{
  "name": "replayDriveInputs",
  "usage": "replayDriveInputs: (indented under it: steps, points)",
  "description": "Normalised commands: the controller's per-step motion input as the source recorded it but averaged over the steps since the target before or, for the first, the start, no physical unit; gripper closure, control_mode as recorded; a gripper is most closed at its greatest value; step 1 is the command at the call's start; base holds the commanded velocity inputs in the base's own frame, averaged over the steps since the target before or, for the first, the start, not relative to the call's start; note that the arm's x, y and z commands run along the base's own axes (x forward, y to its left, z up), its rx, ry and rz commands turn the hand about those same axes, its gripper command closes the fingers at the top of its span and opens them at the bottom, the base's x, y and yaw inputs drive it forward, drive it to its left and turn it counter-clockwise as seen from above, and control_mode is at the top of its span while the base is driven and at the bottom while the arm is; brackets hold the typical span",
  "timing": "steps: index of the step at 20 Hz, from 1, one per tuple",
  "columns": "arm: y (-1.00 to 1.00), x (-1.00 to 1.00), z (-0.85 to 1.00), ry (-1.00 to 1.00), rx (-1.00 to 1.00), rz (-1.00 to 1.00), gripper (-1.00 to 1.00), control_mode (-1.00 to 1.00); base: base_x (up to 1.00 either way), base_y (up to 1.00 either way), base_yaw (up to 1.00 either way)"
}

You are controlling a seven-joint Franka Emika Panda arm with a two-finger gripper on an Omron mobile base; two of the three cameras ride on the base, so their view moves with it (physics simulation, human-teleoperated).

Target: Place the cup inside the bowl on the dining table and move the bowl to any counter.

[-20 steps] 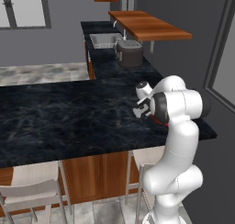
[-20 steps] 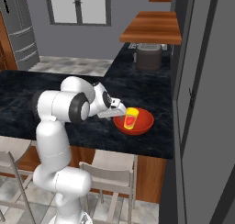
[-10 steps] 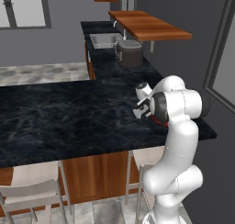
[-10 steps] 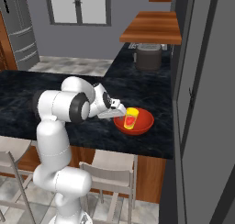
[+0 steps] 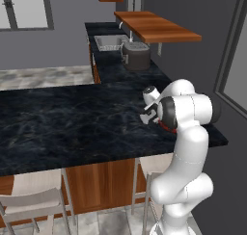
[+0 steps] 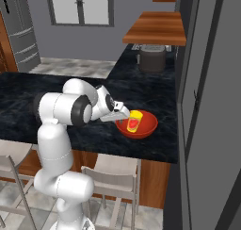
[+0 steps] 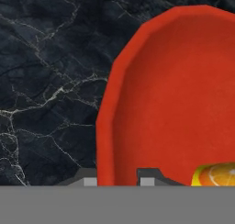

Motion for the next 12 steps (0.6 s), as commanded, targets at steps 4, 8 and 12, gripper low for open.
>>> replayDriveInputs:
  steps: [4,8,12]
  points:
    - [0.00,0.00,0.00,0.00,0.00,0.00,1.00,-1.00,0.00,0.00,0.00]
    - [0.00,0.00,0.09,0.00,0.00,0.00,1.00,-1.00,0.00,0.00,0.00]
    - [0.00,0.00,0.12,0.00,-0.03,0.00,1.00,-1.00,0.00,0.00,0.00]
